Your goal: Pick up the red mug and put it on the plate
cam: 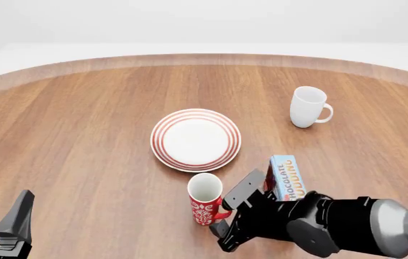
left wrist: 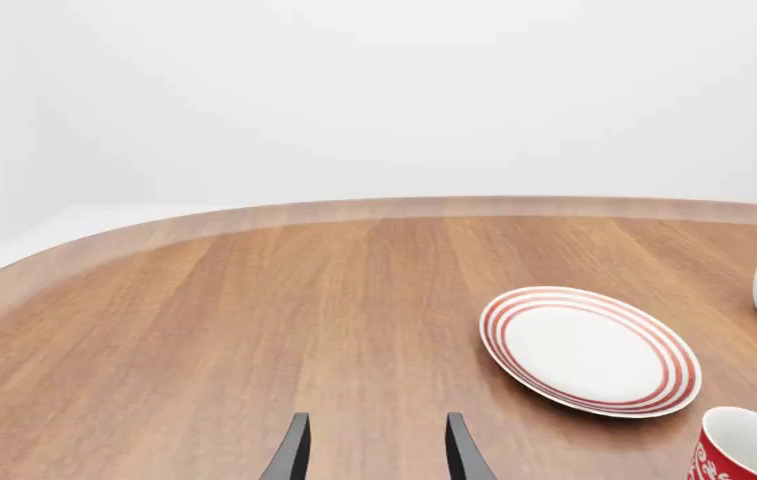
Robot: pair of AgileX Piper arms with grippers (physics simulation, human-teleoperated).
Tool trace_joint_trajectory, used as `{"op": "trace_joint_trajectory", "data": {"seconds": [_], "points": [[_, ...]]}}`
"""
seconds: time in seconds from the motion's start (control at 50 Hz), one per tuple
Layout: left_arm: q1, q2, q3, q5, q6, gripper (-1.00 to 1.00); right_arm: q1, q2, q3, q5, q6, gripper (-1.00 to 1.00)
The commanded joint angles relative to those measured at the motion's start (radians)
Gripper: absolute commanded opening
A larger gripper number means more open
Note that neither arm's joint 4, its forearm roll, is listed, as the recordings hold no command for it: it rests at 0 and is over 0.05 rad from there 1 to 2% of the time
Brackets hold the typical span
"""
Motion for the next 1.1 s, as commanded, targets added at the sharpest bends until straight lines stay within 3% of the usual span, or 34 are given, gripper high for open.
{"op": "trace_joint_trajectory", "data": {"seconds": [0.02, 0.2, 0.22, 0.24, 0.26, 0.3, 0.7, 1.1], "points": [[0.0, 0.0, 0.0, 0.0, 0.0, 1.0, -0.007, 0.001, -0.005, 0.003, -0.004, 1.0], [0.0, 0.0, 0.0, 0.0, 0.0, 1.0, -0.02, 0.009, -0.012, 0.0, -0.028, 1.0], [0.0, 0.0, 0.0, 0.0, 0.0, 1.0, -0.021, 0.006, -0.011, -0.001, -0.03, -1.0], [0.0, 0.0, 0.0, 0.0, 0.0, 1.0, -0.043, 0.002, -0.015, -0.006, -0.063, -1.0], [0.0, 0.0, 0.0, 0.0, 0.0, 1.0, -0.004, -0.023, -0.007, 0.004, -0.03, -1.0], [0.0, 0.0, 0.0, 0.0, 0.0, 1.0, -0.064, -0.013, -0.019, -0.004, -0.087, -1.0], [0.0, 0.0, 0.0, 0.0, 0.0, 1.0, -0.051, -0.104, -0.003, 0.03, -0.07, -1.0], [0.0, 0.0, 0.0, 0.0, 0.0, 1.0, -0.101, -0.222, -0.044, 0.099, -0.11, -1.0]]}}
